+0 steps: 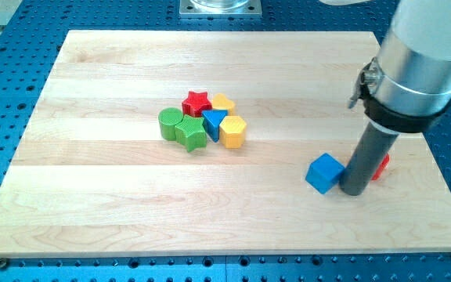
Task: Place the triangle bottom left to the yellow hexagon
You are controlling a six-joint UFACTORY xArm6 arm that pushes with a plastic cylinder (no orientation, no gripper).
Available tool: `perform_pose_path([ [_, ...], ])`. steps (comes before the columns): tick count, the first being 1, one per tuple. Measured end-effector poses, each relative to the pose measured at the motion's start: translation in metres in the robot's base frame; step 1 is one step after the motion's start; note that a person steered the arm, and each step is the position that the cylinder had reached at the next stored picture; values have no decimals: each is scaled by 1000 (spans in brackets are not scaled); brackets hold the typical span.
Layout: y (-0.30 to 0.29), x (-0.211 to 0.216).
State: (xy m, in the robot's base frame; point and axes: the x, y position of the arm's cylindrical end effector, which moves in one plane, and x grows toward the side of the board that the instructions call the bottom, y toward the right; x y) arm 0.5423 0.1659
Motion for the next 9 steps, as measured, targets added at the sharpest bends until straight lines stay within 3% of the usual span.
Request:
perform_pose_path([
  [1, 46, 20],
  [2, 35, -10],
  [5, -78, 24],
  [6, -180, -6],
  [8, -231, -102],
  [9, -214, -150],
])
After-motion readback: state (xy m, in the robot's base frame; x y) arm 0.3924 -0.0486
